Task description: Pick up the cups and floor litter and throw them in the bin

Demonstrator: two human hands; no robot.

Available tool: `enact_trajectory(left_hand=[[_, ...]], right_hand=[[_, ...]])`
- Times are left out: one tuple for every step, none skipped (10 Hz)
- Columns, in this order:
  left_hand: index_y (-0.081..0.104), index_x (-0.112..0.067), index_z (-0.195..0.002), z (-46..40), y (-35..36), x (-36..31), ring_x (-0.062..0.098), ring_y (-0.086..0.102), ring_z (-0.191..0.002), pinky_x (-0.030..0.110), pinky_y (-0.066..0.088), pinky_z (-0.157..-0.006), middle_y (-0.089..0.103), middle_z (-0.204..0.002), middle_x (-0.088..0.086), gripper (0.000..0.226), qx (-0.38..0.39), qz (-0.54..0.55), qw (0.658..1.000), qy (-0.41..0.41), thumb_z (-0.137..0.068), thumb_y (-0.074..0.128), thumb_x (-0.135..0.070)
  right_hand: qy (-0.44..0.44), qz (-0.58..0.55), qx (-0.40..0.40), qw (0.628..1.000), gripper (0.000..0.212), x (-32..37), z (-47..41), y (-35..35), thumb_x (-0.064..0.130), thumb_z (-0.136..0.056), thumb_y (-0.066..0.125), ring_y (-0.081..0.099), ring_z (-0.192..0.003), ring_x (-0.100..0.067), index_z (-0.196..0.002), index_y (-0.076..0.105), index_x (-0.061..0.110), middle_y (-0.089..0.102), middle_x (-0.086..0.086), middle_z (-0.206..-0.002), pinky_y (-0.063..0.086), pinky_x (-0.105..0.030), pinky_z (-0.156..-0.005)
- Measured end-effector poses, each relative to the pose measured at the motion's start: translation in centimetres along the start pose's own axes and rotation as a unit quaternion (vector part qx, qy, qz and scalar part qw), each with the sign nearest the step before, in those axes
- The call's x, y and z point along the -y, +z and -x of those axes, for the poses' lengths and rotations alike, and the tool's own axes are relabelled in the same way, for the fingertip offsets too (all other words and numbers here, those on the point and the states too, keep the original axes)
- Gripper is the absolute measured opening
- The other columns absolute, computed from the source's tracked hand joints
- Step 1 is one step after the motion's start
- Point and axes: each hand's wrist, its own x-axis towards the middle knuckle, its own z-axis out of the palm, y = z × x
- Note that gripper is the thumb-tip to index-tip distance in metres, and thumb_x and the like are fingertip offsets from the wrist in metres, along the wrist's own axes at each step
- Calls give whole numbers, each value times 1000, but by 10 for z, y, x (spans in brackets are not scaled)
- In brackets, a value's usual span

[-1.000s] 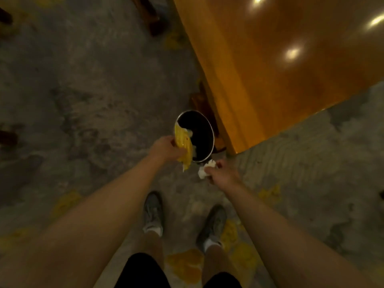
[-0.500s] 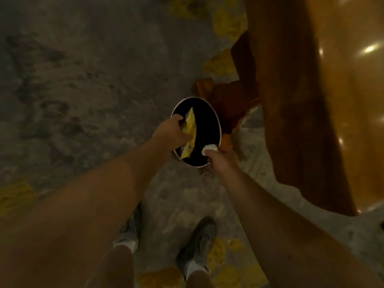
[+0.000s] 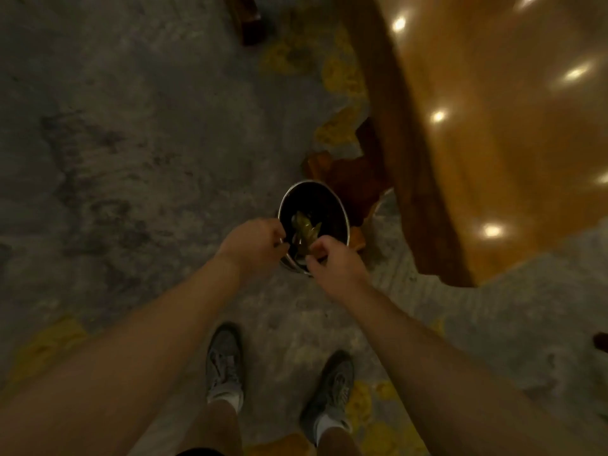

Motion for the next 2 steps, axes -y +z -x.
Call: enact_trajectory(left_hand=[[70,-17,-99,25,-56,-30,29,67,-93,31,44,-71,73,-98,7,22,-23,-4,998,60,-84,71,-32],[70,-20,-95,49,-107,-60,23,67,-88,33,50,-72,71,-94,3,19,-54,-1,995,88,-82,71,-33]], right_hand=[[-81,51,-58,994,18,44,39,-39,37,-91,60,63,-90,-15,-105,61,27,65,4,-105,52,-34,-73],[-116,55,-119,985,15,78,82,-75,39,-91,59,60,-90,-13,-102,61,29,61,6,-101,53,-34,-74]])
